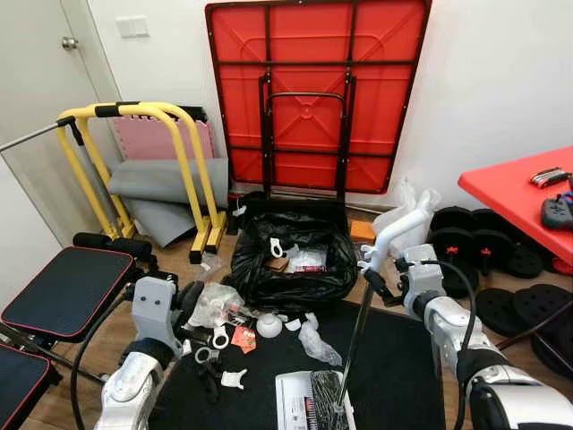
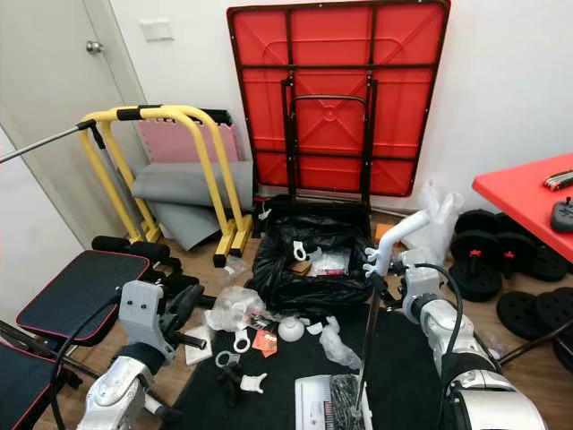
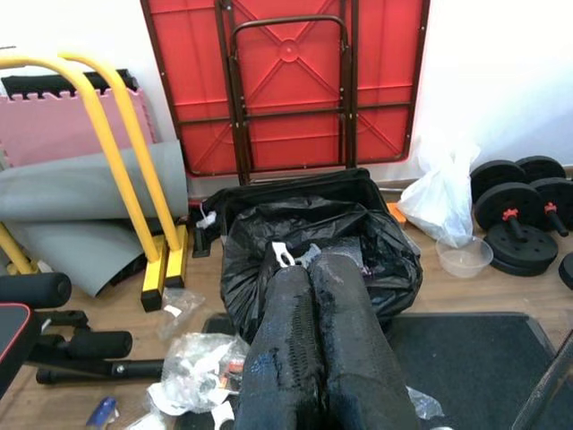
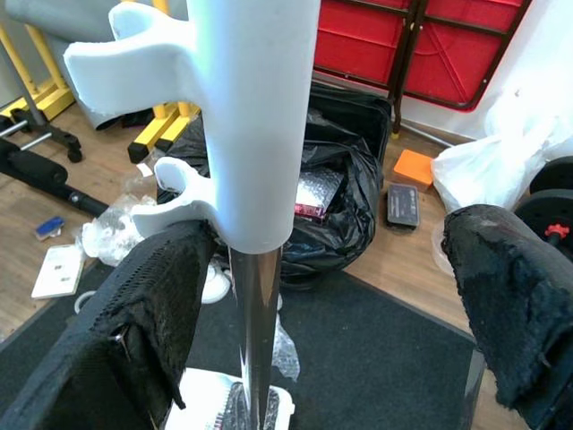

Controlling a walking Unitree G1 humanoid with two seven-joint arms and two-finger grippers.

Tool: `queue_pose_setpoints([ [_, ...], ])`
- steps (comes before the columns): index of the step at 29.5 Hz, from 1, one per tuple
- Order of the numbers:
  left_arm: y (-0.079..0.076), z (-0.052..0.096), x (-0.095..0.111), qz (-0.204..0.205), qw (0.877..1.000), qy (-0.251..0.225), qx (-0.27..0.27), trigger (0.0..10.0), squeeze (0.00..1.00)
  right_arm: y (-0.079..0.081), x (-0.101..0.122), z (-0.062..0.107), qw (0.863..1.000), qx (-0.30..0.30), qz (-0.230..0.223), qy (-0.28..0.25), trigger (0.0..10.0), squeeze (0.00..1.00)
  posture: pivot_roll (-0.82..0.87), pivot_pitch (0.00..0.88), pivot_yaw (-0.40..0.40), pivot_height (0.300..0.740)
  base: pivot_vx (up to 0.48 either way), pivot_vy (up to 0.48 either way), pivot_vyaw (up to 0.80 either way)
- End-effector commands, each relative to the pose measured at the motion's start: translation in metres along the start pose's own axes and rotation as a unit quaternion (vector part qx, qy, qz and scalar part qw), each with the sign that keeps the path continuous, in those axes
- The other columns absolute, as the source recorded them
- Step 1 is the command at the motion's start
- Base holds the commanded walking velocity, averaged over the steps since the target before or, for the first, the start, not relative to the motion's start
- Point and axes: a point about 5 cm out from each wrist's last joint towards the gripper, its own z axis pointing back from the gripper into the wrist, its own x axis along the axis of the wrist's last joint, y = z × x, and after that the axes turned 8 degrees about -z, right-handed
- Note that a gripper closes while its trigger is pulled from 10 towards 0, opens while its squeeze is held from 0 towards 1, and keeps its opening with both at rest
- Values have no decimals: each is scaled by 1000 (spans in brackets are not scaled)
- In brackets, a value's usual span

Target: Sweep floor

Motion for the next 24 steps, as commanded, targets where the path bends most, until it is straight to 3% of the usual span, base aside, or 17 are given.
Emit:
queue_pose_setpoints([
  [1, -3, 0, 2, 1, 1000, -1, -30, 10000, 0, 2, -2, 0, 1000, 5, 0, 8, 10000, 0, -130, 0, -25, 740, 0, 0, 0],
  [6, -13, 4, 9, 11, 999, -12, -50, 10000, 0, 5, -10, 2, 999, 21, 11, 24, 10000, 0, -135, 0, -33, 740, 0, 0, 0],
  [8, -22, 11, 10, 16, 997, -12, -71, 10000, 0, 5, -23, 7, 998, 34, 17, 47, 10000, 0, -138, 0, -35, 740, 0, 0, 0],
  [14, -19, 19, 2, 34, 998, 5, -56, 10000, 0, -3, -37, 17, 997, 30, 17, 62, 10000, 0, -140, 0, -36, 740, 0, 0, 0],
  [19, -28, 24, 11, 47, 997, 2, -64, 10000, 0, -10, -49, 28, 997, 18, 18, 67, 10000, 0, -148, 0, -24, 740, 0, 0, 0],
  [24, -32, 25, 20, 54, 996, -10, -67, 10000, 0, -10, -45, 27, 998, 12, 10, 54, 10000, 0, -147, 0, -23, 730, 0, 0, 0],
])
